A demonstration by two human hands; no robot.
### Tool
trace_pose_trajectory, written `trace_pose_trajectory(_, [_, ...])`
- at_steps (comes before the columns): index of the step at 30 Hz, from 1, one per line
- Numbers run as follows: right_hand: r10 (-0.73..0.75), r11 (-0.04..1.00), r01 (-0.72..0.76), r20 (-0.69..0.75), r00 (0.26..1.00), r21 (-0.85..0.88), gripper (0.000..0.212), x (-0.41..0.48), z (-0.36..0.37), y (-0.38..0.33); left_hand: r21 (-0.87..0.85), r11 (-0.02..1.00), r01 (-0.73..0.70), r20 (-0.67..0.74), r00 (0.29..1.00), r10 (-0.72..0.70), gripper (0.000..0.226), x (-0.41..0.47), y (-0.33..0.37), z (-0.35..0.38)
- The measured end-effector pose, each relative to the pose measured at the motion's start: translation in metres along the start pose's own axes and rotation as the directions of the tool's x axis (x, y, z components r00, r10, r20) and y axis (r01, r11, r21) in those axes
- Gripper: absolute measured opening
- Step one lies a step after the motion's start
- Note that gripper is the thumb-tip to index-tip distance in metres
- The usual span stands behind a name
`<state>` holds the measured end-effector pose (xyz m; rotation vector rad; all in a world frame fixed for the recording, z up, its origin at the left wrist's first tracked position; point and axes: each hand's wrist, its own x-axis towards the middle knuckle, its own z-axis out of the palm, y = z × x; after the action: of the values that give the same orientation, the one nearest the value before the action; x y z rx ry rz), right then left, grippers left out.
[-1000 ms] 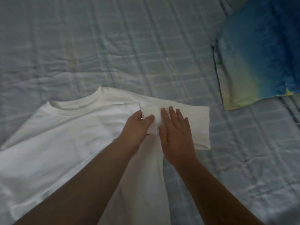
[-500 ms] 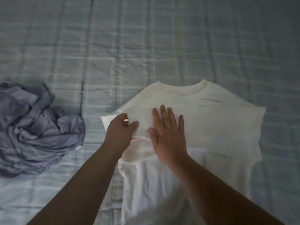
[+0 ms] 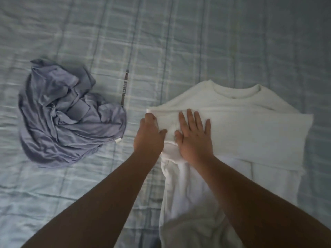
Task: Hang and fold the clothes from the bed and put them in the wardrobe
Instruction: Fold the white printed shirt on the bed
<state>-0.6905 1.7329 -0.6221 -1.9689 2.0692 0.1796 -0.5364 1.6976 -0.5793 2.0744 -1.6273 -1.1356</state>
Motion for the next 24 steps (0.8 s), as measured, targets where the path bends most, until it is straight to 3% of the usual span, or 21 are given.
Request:
trace_pose_trajectory(6, [0.0,0.999,0.002,-0.051,0.999,0.041,0.06,-0.058,-0.02,0.006,0.01,0.998,-0.06,-0.004,0.998,0.06,0.045,-0.04,-0.011,-0.012])
trace_pose_trajectory(14, [0.095,0.994,-0.097,0.026,0.995,0.053,0.062,-0.242,0.011,0.079,-0.033,0.993,0.117,0.062,0.991,-0.115,0.035,-0.185,-0.07,0.016])
trace_pose_trajectory(18, [0.219,0.967,-0.223,0.044,0.975,0.121,0.062,-0.336,0.025,0.118,-0.042,0.976,0.215,0.115,0.971,-0.209,0.039,-0.266,-0.1,0.042])
trace_pose_trajectory(22, [0.424,0.874,-0.404,-0.018,0.905,0.272,0.053,-0.389,0.028,0.149,-0.14,0.921,0.363,0.137,0.929,-0.345,0.058,-0.316,-0.101,0.061])
trace_pose_trajectory(24, [0.574,0.715,-0.487,-0.023,0.818,0.502,0.05,-0.403,0.028,0.163,-0.13,0.91,0.394,0.149,0.915,-0.374,0.057,-0.328,-0.098,0.067])
